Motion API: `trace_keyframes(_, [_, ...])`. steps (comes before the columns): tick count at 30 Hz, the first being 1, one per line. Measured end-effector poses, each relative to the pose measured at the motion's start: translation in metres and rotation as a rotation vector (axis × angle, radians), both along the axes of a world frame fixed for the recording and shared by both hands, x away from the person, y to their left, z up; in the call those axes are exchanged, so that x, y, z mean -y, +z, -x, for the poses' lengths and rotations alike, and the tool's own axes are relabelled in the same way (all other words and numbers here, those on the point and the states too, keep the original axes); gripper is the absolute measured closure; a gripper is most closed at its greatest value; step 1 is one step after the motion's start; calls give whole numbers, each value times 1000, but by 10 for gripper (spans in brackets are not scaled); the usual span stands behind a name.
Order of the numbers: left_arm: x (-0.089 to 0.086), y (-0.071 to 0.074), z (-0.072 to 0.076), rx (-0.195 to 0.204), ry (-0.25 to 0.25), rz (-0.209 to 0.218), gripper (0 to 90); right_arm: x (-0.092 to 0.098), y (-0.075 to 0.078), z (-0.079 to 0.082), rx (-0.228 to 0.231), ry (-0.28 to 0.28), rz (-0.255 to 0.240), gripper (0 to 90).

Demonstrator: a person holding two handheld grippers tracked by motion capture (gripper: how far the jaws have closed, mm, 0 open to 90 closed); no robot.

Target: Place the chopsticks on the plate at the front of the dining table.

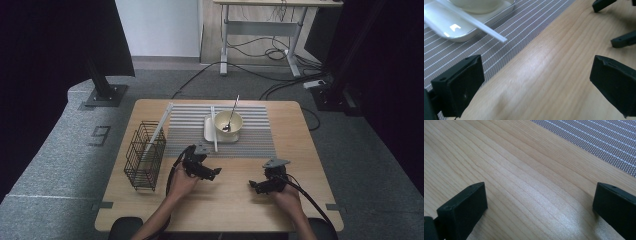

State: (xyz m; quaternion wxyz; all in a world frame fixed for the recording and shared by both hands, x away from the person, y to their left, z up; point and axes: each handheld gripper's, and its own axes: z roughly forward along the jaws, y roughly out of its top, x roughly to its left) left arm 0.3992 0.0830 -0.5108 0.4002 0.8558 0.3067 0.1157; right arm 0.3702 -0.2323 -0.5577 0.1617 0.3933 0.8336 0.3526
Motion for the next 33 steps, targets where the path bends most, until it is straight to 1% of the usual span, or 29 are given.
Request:
trace_keyframes(4, [-12,1,13,6,-5,7,0,0,0,0,0,0,0,0])
trace_keyframes(8, [-24,-2,27,7,0,5,0,0,0,0,0,0,0,0])
trace_keyframes(9, [-24,-2,27,7,0,5,0,0,0,0,0,0,0,0])
trace_keyframes(10, [-30,-4,33,3,6,5,0,0,0,0,0,0,0,0])
trace_keyframes(15, [-43,-13,44,-17,24,-1,0,0,0,0,0,0,0,0])
trace_keyframes(18, [-48,-20,47,-35,35,-16,0,0,0,0,0,-1,-1,0])
trace_keyframes(21, [-52,-29,49,-46,46,-45,0,0,0,0,0,0,0,0])
trace_keyframes(22, [-52,-29,49,-46,46,-45,0,0,0,0,0,0,0,0])
trace_keyframes(23, [-51,-35,49,-61,48,-71,0,0,0,0,0,0,0,0])
trace_keyframes(24, [-50,-39,49,-77,44,-89,0,0,0,0,0,0,0,0])
trace_keyframes(26, [-47,-40,49,-53,39,-141,0,0,0,0,0,-2,0,0])
trace_keyframes(33, [-45,-40,49,-55,41,-138,0,-1,0,0,1,-5,-1,0])
